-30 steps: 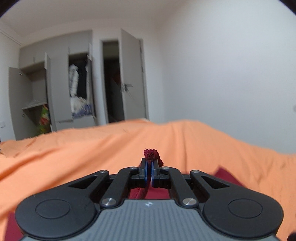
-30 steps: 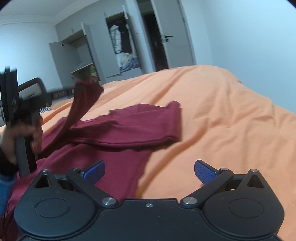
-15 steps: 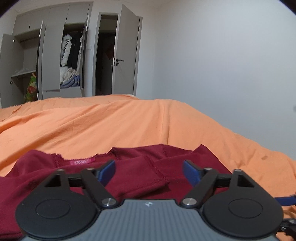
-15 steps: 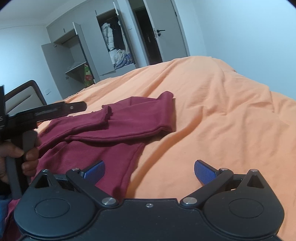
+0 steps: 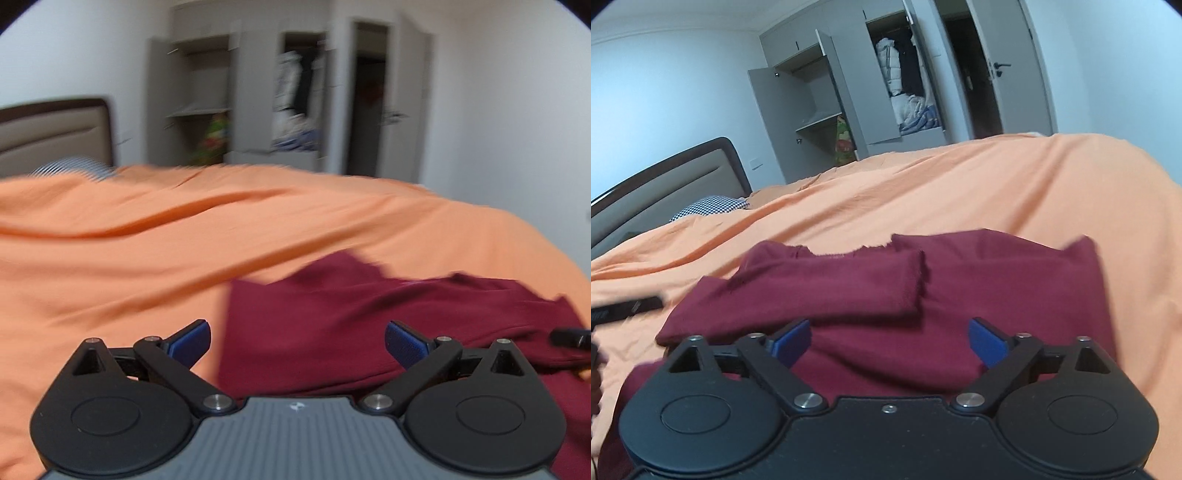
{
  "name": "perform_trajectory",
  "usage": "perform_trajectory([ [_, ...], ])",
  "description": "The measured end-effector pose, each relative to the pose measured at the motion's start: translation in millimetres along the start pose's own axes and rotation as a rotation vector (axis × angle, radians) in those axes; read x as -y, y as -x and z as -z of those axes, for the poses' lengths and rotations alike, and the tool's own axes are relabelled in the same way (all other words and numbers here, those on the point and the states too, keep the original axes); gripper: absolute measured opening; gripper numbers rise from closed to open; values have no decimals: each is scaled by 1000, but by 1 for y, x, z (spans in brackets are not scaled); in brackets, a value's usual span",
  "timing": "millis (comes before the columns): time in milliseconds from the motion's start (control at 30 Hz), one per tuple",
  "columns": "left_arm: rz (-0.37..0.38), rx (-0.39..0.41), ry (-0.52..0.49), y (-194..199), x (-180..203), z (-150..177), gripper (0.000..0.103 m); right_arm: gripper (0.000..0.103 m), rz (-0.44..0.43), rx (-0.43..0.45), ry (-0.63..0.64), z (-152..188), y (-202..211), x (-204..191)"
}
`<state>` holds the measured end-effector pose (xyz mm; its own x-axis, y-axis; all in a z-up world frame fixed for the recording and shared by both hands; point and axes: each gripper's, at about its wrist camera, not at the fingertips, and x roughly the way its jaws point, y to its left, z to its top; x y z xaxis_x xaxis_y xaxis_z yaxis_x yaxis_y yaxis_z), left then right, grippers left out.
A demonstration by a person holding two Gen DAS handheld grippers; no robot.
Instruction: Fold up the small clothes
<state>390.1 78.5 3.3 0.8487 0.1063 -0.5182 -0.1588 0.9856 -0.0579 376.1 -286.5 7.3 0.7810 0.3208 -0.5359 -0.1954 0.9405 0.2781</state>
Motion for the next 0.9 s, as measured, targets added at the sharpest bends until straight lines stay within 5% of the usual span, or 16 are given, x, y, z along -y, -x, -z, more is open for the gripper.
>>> perform_trajectory([
  [133,-45,-31,121,1,-62,5,103,71,11,-36,-62,-16,-35,4],
  [267,20,-53,267,-8,-107,3,102,11,42,-57,-60,-21,-50,3],
  [367,84,-55,357,-15,-124,3,102,8,44,13,-58,-24,-32,2],
  [467,128,-45,324,-20,-119,9,102,4,66,72,-88,-31,-13,8],
  [600,160,-28,138,-16,-88,18,102,4,60,124,-129,-47,5,18],
  [733,102,-21,-86,-16,-45,30,101,4,36,163,-128,-67,12,16],
  [900,59,-12,-242,-21,-6,35,98,3,-27,207,-101,-105,16,0],
])
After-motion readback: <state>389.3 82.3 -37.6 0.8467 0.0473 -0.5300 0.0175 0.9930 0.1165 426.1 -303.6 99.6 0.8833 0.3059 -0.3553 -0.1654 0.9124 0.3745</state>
